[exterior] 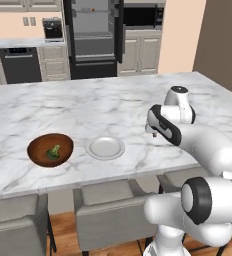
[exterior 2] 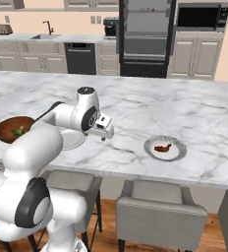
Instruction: Pick the chicken drumstick and broccoli from their plates and place them in the bowl. Then put the bowl in the fridge.
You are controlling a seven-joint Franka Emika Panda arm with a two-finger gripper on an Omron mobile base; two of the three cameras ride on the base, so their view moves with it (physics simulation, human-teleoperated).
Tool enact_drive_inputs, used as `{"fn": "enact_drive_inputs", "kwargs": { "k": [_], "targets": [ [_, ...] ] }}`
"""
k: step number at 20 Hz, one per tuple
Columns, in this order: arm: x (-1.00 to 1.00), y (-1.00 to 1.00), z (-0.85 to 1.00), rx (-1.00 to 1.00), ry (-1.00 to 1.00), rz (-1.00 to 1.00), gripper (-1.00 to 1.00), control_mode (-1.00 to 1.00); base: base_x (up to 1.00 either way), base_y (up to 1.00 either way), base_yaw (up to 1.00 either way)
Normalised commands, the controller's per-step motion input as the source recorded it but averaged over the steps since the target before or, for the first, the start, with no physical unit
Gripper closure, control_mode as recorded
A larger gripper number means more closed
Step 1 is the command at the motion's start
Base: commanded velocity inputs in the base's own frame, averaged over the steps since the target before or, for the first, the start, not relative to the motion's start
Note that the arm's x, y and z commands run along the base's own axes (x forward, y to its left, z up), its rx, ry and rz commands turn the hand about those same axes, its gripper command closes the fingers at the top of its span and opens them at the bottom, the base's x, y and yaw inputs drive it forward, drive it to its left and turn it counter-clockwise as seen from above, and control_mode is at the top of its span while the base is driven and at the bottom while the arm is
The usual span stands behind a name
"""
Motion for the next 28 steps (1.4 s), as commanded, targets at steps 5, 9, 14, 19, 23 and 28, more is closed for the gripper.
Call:
{"fn": "enact_drive_inputs", "kwargs": {
  "k": [5,9,14,19,23,28],
  "targets": [
    [0.0,0.0,0.0,0.0,0.0,0.0,-1.0,1.0,0.55,-0.01,0.0],
    [0.0,0.0,0.0,0.0,0.0,0.0,-1.0,1.0,0.05,0.0,0.01],
    [0.0,0.0,0.0,0.0,0.0,0.0,-1.0,1.0,0.0,0.0,0.0],
    [0.0,0.0,0.0,0.0,0.0,0.0,-1.0,1.0,0.0,0.0,0.0],
    [0.0,0.0,0.0,0.0,0.0,0.0,-1.0,1.0,0.0,0.0,0.0],
    [0.0,0.0,0.0,0.0,0.0,0.0,-1.0,1.0,0.0,0.0,0.0]
  ]
}}
